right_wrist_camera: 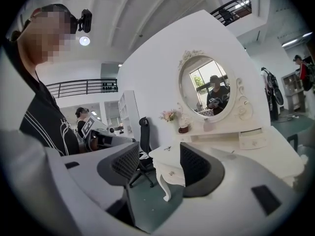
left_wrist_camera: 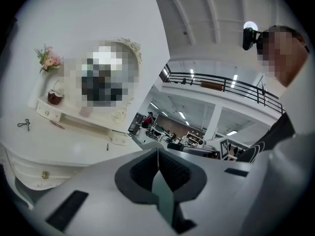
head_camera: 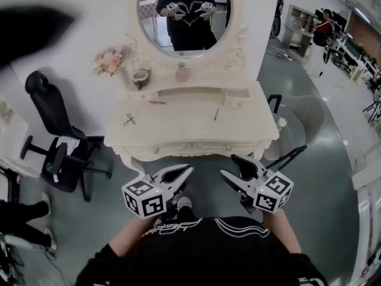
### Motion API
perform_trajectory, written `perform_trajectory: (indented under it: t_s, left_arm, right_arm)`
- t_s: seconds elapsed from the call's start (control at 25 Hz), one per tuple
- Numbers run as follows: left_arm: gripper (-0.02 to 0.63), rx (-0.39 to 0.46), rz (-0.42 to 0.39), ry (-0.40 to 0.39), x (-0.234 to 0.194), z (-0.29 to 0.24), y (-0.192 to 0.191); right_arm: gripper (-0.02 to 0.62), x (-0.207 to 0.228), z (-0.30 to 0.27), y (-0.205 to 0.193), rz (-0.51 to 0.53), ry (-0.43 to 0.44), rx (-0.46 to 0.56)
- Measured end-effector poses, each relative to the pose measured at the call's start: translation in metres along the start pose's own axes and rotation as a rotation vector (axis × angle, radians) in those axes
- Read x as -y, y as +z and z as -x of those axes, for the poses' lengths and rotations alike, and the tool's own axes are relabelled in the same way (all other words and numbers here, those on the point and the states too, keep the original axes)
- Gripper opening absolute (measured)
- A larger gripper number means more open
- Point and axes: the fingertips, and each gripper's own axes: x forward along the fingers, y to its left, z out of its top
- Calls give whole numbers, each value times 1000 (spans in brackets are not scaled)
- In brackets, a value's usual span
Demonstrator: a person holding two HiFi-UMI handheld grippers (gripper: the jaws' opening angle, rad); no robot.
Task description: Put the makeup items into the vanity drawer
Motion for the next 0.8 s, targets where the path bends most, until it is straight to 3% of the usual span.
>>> perform_trajectory:
  t_s: [0.32,0.8]
  left_arm:
    - [28,20,0,71,-120,-9,72]
    - [28,64,51,247,-275,32,123]
  right_arm:
    - [259,53,-131,30,28,68,-73]
    - [258,85,-292,37,70,210,-166]
